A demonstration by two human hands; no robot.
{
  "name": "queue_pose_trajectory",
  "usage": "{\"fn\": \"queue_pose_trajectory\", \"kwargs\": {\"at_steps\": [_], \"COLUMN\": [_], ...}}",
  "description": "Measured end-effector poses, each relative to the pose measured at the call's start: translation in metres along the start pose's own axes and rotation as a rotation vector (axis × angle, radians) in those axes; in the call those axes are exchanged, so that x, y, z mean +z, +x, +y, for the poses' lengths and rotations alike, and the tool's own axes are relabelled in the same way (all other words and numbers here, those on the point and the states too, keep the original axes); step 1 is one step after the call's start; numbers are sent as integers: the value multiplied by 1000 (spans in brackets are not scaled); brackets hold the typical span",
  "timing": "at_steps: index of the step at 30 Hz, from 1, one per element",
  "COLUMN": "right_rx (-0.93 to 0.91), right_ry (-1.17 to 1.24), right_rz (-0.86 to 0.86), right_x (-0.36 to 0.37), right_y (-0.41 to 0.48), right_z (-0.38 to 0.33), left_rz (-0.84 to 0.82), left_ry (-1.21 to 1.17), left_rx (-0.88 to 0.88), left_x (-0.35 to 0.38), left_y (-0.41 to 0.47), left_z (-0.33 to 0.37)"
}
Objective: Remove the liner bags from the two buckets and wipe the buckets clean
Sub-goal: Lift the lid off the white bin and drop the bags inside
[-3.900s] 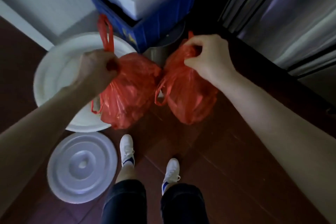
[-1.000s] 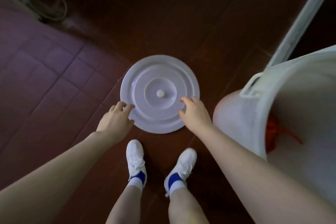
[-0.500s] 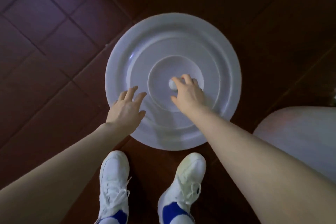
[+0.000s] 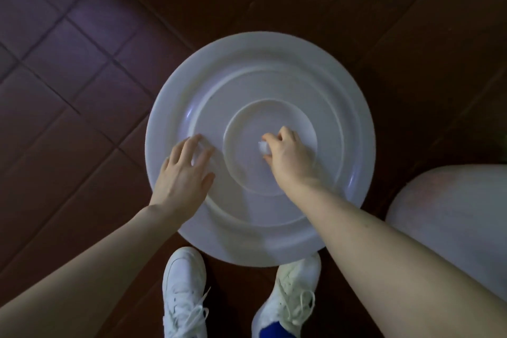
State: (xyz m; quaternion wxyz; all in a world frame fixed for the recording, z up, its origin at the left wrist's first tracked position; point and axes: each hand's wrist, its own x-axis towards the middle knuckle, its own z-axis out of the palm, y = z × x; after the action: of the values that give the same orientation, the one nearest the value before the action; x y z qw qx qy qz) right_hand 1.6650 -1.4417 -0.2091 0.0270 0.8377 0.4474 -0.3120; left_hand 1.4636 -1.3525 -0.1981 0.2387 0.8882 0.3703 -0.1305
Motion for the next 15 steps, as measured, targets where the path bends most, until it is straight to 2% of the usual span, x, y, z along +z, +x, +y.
{"fn": "queue_pose_trajectory", "kwargs": {"at_steps": [3, 10, 15], "right_rx": [-40, -23, -33], "right_ry": [-1, 182, 246], "right_rz": [35, 201, 325], "right_x": [-52, -195, -280], "right_y": [-34, -126, -205], "right_z": [-21, -82, -110], "left_rz": [40, 202, 252], "left_ry": [1, 41, 62], "left_rx": [47, 132, 238], "left_x": [-59, -231, -335], "left_y": [-21, -78, -122], "left_z": [13, 47, 81]}}
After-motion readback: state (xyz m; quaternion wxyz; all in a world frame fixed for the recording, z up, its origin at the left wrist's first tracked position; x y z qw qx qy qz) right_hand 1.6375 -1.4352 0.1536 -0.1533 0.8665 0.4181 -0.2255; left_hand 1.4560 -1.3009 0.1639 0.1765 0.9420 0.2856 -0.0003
